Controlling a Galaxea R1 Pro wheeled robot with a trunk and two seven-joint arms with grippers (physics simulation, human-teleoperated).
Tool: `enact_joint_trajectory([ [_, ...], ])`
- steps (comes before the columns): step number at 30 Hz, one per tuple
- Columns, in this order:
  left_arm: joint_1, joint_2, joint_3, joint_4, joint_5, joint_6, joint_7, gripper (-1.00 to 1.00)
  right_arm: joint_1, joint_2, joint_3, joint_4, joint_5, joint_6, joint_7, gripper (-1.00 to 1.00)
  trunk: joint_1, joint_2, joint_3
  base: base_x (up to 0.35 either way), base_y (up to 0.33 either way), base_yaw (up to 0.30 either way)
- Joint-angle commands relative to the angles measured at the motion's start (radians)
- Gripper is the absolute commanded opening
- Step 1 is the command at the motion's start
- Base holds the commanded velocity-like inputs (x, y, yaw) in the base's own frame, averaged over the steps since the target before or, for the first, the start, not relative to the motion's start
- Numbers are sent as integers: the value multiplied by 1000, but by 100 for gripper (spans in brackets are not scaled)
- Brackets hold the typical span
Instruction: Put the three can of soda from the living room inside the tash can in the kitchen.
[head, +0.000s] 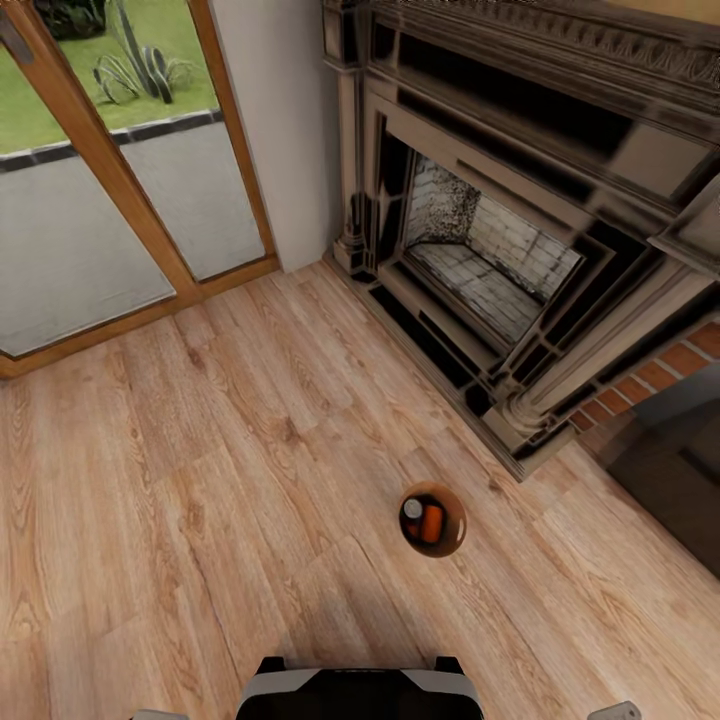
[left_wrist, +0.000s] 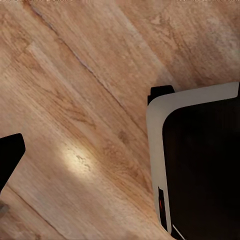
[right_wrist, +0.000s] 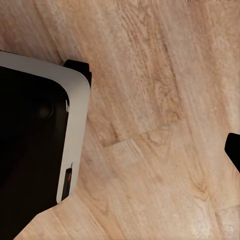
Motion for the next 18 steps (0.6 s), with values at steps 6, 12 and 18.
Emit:
enact_joint_trajectory([
  [6, 0, 0, 0, 0, 0, 0, 0, 100, 0, 0, 0, 0, 0, -17, 0, 100, 0, 0, 8, 0, 0, 0],
  [12, 0, 0, 0, 0, 0, 0, 0, 100, 0, 0, 0, 0, 0, -40, 0, 100, 0, 0, 17, 0, 0, 0],
  [18, 0, 0, 0, 0, 0, 0, 0, 100, 1, 0, 0, 0, 0, -42, 0, 100, 0, 0, 26, 0, 0, 0],
])
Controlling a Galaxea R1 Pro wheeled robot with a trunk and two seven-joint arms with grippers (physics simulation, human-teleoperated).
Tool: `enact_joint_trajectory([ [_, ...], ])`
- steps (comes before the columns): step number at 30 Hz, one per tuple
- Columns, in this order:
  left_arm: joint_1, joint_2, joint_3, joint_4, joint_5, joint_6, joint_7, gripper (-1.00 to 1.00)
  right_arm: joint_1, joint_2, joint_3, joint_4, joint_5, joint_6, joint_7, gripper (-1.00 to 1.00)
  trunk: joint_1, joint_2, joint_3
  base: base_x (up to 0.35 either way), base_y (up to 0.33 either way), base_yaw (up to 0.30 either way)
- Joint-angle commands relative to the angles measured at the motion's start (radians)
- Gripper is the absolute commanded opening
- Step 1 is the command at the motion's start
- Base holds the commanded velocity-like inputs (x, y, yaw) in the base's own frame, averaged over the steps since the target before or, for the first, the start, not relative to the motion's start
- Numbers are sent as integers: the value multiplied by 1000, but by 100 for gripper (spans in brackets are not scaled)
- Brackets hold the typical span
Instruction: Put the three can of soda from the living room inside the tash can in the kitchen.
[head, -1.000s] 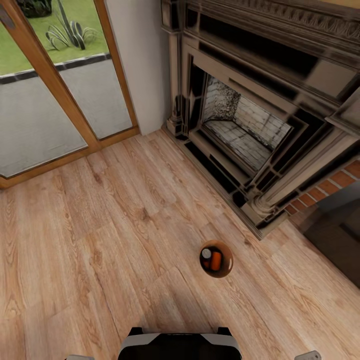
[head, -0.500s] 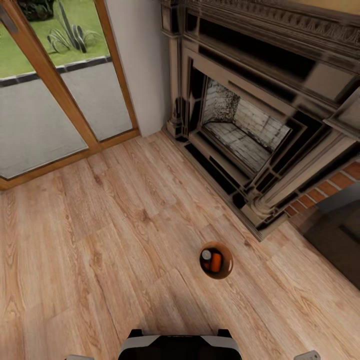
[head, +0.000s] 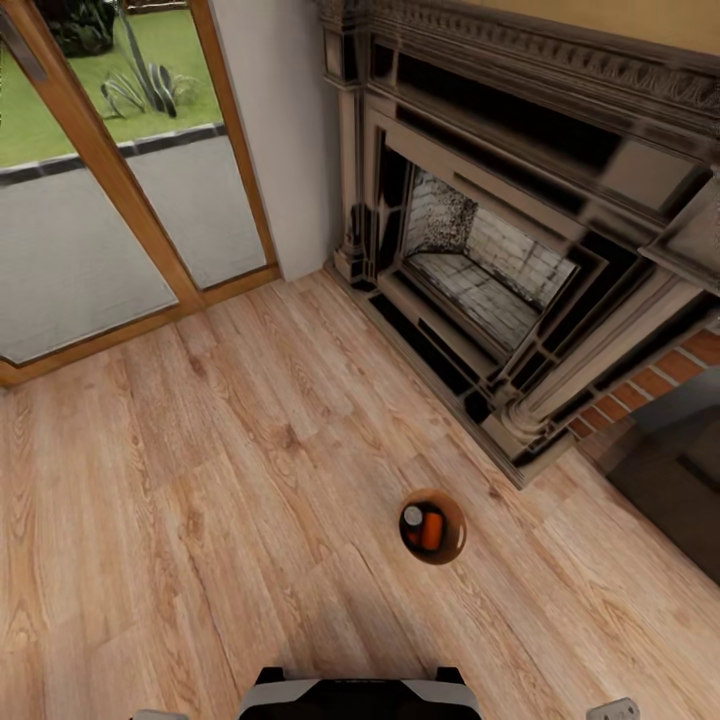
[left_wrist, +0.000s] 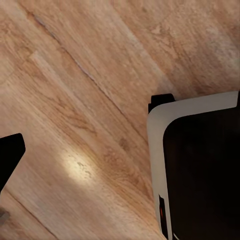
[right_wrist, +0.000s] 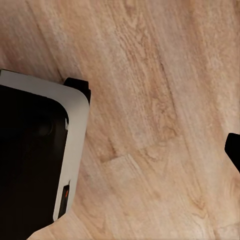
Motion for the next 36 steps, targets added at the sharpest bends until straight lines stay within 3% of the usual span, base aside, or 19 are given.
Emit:
enact_joint_trajectory([
  [1, 0, 0, 0, 0, 0, 0, 0, 100, 0, 0, 0, 0, 0, 0, 0, 100, 0, 0, 2, 0, 0, 0],
  [36, 0, 0, -1, 0, 0, -2, -1, 100, 1, -1, 0, 0, 0, -2, 0, 100, 0, 0, 51, 0, 0, 0],
])
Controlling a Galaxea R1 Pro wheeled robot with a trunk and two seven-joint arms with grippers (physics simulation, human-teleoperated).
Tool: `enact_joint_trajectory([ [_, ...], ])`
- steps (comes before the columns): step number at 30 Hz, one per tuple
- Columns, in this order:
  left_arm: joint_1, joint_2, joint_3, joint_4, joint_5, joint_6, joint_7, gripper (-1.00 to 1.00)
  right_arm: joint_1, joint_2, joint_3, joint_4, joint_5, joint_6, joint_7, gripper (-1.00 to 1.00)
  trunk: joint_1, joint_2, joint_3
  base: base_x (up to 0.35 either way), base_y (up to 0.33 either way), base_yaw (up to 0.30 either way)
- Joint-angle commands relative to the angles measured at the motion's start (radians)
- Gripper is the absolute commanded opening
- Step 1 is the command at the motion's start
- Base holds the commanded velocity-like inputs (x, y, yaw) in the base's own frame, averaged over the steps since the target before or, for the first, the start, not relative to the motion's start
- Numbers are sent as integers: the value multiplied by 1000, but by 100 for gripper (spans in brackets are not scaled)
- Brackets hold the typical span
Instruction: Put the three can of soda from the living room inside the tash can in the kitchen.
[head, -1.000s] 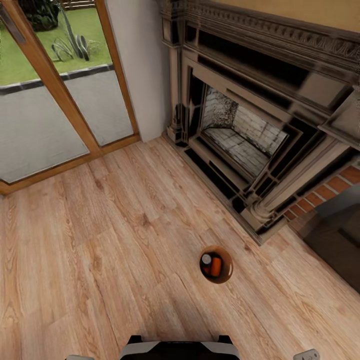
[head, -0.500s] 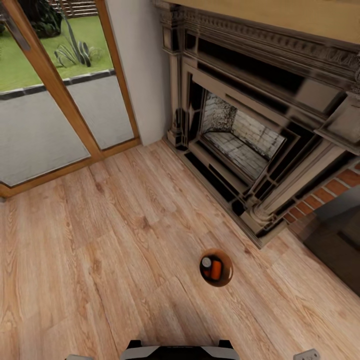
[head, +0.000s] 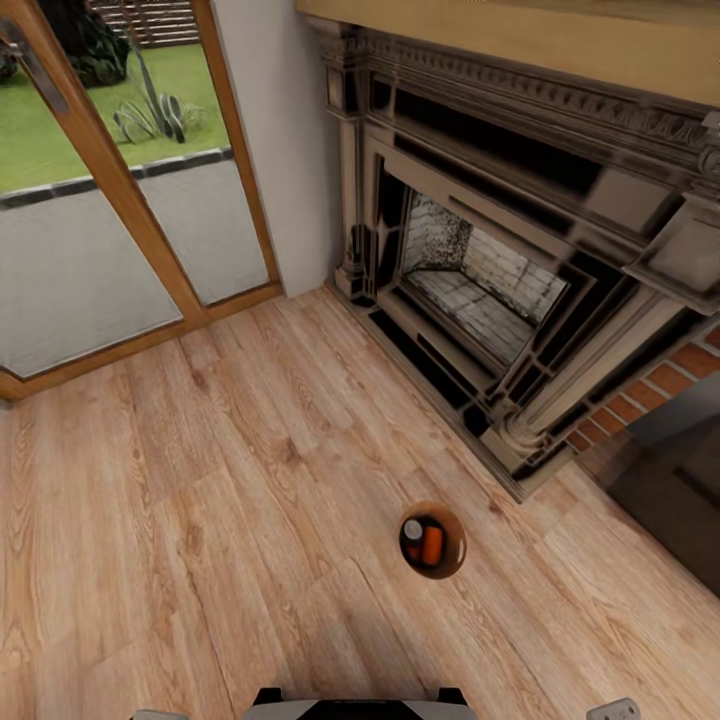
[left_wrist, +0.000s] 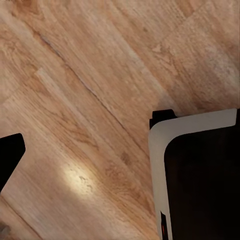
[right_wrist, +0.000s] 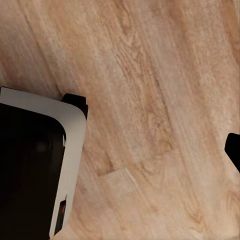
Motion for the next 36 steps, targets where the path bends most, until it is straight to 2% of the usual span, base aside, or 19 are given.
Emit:
enact_joint_trajectory([
  [1, 0, 0, 0, 0, 0, 0, 0, 100, 0, 0, 0, 0, 0, 0, 0, 100, 0, 0, 0, 0, 0, 0],
  [13, 0, -5, -2, 0, -1, 1, -1, 100, 0, 5, 0, 0, 0, 3, -1, 100, 0, 0, 2, 0, 0, 0],
  [18, 1, -6, -4, 2, -2, 6, 0, 100, 0, 32, 0, -1, 2, 8, -14, 100, 0, 0, 2, 0, 0, 0],
  [21, 4, -8, -4, 14, -2, 8, 0, 100, 0, 48, 1, -1, 3, 10, -75, 100, 0, 0, 2, 0, 0, 0],
  [25, 10, -9, -4, 35, -1, 10, 0, 100, 0, 67, 1, 11, 3, 11, -204, 100, 0, 0, 2, 0, 0, 0],
  [30, 26, -9, -4, 47, -1, 10, 0, 100, 0, 79, 2, 66, 4, 12, -347, 100, 0, 0, 2, 0, 0, 0],
  [31, 46, -11, -5, 50, -1, 11, 0, 100, 0, 82, 2, 88, 5, 13, -388, 100, 0, 0, 2, 0, 0, 0],
  [36, 87, -29, -5, 53, -2, 11, 0, 100, 21, 87, 4, 103, 6, 13, -415, 100, 0, 0, 2, 0, 0, 0],
])
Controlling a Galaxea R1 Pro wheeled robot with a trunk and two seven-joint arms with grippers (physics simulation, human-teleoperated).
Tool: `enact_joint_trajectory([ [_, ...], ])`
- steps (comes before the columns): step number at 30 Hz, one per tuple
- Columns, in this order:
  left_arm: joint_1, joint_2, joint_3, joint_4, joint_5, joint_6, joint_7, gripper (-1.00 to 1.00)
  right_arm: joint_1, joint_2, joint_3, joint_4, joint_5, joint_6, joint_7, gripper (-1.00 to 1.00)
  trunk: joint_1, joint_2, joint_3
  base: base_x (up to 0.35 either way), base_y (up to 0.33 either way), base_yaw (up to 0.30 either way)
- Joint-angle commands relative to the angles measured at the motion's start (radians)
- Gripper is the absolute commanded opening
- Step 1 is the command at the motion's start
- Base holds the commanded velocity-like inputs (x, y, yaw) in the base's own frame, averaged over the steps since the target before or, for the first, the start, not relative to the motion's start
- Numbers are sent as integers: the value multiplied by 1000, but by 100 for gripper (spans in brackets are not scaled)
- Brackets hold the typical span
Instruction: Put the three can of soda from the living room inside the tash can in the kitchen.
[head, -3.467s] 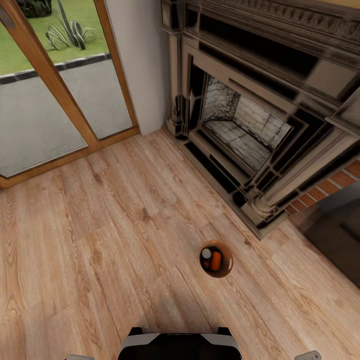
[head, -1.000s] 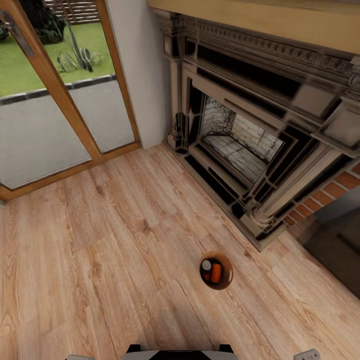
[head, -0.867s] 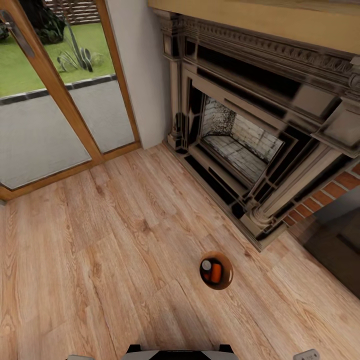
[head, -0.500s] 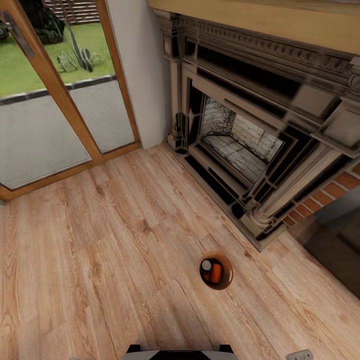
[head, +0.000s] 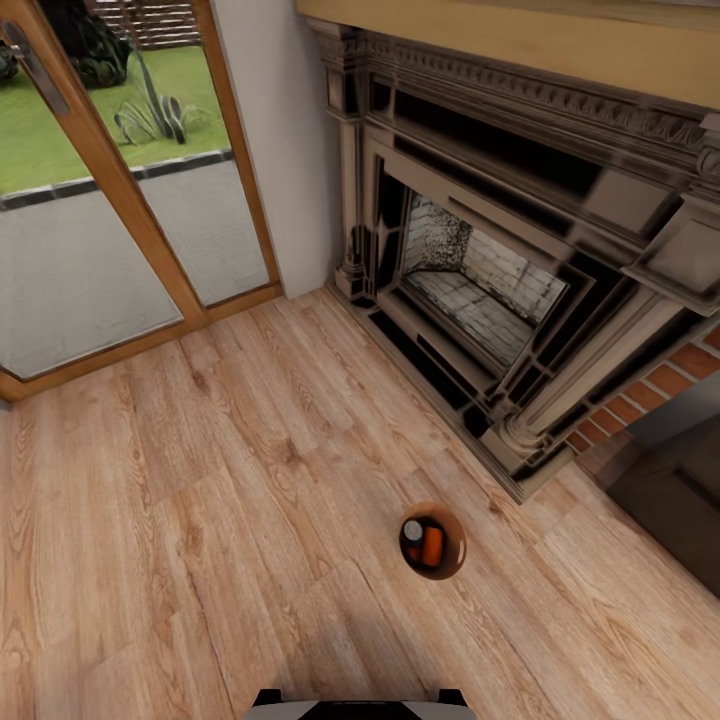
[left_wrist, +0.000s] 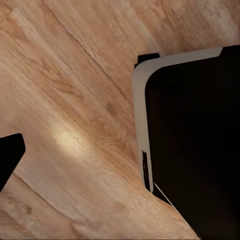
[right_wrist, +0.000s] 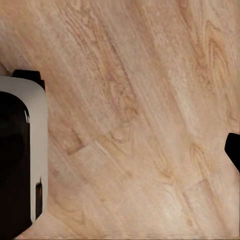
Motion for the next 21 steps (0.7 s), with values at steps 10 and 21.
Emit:
enact_joint_trajectory([
  [10, 35, -38, 2, 0, 2, 0, 0, 100, 53, 33, 1, 7, 1, 0, -11, 100, 0, 0, 0, 0, 0, 0],
  [21, 36, -39, 2, 0, 2, 0, 0, 100, 57, 47, 1, 7, 2, 0, -12, 100, 0, 0, 0, 0, 0, 0],
])
